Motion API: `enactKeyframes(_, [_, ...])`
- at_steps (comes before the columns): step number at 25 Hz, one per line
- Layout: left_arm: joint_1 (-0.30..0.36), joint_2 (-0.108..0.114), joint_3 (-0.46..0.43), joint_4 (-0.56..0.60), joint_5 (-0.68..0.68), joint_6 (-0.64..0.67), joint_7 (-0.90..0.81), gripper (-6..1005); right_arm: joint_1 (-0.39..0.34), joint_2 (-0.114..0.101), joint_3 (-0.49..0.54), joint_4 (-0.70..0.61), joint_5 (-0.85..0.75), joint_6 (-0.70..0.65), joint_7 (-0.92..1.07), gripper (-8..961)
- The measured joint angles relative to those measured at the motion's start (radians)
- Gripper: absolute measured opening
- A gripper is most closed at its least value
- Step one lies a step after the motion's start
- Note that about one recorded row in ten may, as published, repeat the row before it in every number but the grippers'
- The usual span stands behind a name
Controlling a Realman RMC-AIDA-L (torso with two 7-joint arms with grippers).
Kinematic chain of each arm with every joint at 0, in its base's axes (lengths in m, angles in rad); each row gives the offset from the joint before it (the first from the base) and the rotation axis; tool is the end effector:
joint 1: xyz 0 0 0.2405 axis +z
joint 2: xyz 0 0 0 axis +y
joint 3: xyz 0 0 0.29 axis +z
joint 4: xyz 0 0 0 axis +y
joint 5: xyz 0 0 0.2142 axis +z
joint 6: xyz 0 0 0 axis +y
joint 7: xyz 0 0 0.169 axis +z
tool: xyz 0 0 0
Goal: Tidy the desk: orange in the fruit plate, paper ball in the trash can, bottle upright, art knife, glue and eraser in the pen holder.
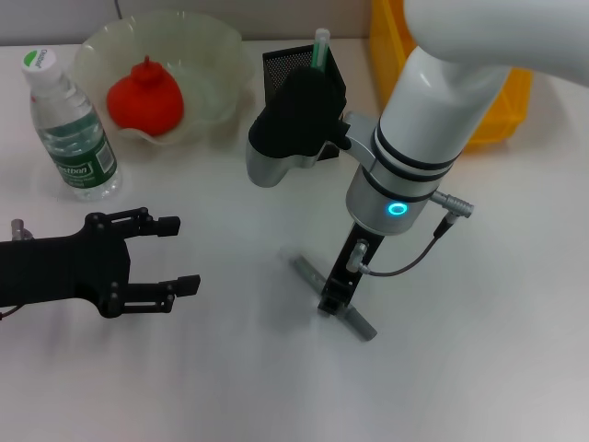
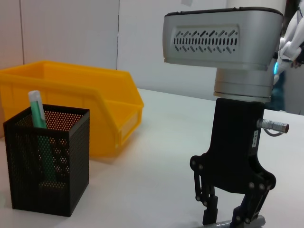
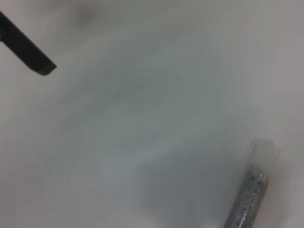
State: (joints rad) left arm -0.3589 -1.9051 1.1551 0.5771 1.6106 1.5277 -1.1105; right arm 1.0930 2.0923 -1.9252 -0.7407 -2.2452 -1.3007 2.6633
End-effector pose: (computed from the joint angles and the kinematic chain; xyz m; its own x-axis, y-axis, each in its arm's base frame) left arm -0.3298 0.3091 -0.0186 0.8838 0.1879 0.4284 0.2874 -0.9407 -0.1803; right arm 0.1400 0.3781 -0.1670 0.7436 -0.4281 0.5136 -0.3779 -0.9028 -0.2053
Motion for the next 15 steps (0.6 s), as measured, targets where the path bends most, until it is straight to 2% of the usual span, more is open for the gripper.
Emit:
enactKeyframes(7, [0.0,-0.001,0.0,0.0,0.0,0.0,0.0,825,0.001,0.0,0.0,0.006,-0.005,-0.001,0.001,343])
enactKeyframes(12, [0.0,-0.002,0.0,0.0,0.0,0.0,0.0,825,0.001,0.0,0.004,0.014,-0.007,0.0,0.001,222])
enactKeyframes(15, [0.0,-0.002,0.0,0.002,0.0,0.001,0.0,825,0.0,0.0,0.003,0.013,-0.007,0.0,0.001,202])
